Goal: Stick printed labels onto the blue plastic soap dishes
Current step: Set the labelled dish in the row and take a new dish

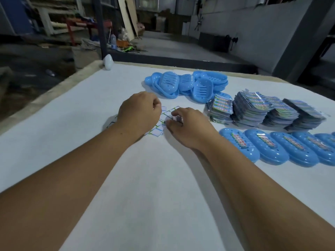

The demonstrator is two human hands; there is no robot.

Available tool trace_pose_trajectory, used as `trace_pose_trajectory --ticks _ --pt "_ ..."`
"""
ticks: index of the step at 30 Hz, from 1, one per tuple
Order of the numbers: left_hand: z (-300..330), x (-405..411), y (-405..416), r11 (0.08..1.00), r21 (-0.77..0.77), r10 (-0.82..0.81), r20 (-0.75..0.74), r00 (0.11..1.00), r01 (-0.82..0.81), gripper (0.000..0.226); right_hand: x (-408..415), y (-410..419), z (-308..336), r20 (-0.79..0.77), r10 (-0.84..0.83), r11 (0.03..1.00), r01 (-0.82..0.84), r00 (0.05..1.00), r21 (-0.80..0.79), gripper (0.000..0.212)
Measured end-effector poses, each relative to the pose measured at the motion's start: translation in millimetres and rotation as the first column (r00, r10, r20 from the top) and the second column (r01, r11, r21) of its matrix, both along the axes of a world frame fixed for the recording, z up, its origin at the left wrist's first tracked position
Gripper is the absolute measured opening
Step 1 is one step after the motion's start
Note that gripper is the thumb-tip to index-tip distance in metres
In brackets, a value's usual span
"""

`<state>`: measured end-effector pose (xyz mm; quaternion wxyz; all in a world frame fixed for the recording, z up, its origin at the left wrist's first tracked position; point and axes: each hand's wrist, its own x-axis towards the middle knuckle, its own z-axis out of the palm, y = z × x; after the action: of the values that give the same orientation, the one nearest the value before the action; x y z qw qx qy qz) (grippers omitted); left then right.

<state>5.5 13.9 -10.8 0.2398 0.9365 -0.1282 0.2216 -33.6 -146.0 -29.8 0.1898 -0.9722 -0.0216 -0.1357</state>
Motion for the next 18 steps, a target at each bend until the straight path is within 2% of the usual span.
trace_pose_trajectory --ticks 4,10,14,18 --pt "9.7 36.7 -19.4 0.969 0.248 0.005 0.005 1.0 -0.006 0.029 -2.6 1.0 0.3 0.017 0.021 0.995 -0.023 1.0 0.099 0.043" --pt "11.7 78.0 -45.5 0.819 0.573 -0.017 0.022 1.0 0.002 0.045 -1.9 -1.9 4.1 0.006 0.046 0.985 -0.047 0.999 0.167 0.044" --pt "11.6 92.7 -52.9 0.79 0.613 0.0 0.005 1.0 -0.003 0.039 -1.1 -6.1 6.7 0.039 0.044 0.979 -0.051 0.998 0.199 0.044" --pt "9.3 97.1 -54.5 0.79 0.612 -0.024 0.111 0.994 -0.049 0.025 0.0 -6.9 9.1 0.068 0.034 0.967 -0.05 0.997 0.251 0.041"
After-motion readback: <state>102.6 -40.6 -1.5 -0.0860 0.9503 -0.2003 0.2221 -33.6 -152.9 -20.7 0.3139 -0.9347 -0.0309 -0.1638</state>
